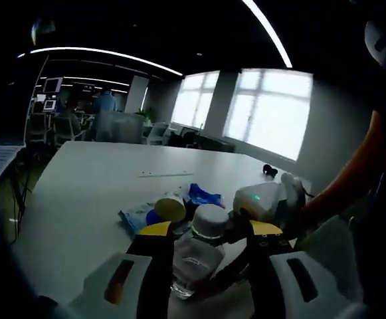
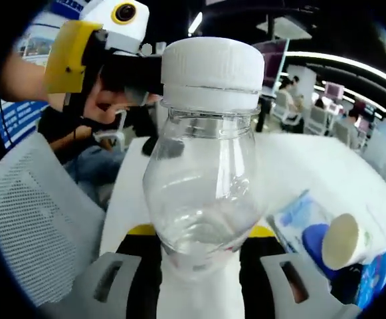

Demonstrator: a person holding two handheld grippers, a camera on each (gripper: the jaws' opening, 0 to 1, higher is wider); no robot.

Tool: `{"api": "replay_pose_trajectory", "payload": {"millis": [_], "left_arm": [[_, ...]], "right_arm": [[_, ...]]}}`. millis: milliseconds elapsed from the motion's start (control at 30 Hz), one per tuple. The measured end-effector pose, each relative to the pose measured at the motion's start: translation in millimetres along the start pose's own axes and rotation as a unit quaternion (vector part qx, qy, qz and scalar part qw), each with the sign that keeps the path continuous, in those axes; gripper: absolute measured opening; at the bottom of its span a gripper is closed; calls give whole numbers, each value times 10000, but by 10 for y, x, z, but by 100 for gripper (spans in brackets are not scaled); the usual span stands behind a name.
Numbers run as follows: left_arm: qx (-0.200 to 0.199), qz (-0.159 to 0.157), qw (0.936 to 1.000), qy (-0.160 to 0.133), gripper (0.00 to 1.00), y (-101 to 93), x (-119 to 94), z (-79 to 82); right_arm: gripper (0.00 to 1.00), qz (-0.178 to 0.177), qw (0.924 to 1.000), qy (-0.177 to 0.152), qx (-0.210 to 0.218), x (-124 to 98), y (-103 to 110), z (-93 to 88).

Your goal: Arrange the tabletop items into an orderly group along one side of the table until the central work area is clear of visible clutter.

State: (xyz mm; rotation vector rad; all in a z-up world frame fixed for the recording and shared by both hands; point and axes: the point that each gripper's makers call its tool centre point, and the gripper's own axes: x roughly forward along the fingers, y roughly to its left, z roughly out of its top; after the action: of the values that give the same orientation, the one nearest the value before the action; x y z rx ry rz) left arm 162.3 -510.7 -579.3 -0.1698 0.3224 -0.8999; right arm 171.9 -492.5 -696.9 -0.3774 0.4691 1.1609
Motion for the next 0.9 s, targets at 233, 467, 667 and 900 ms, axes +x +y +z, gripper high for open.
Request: {"api": "replay_pose_trajectory", "payload": {"millis": [233, 467, 667, 900], "left_arm": [[-102, 312, 9995, 20, 52, -3, -109, -153], [-6, 940, 9956, -35, 72, 85, -227, -239], [160, 1416, 9897, 148, 76, 147, -332, -372], [97, 1822, 9832, -19, 85, 230, -454, -356]], "right_arm": [[41, -16, 10000, 23, 88, 0, -26, -1], [41, -53, 9998, 35, 201, 0, -58, -5], [41, -75, 9996, 47, 256, 2, -92, 3], [41, -104, 9996, 66, 273, 10, -123, 18]]}}
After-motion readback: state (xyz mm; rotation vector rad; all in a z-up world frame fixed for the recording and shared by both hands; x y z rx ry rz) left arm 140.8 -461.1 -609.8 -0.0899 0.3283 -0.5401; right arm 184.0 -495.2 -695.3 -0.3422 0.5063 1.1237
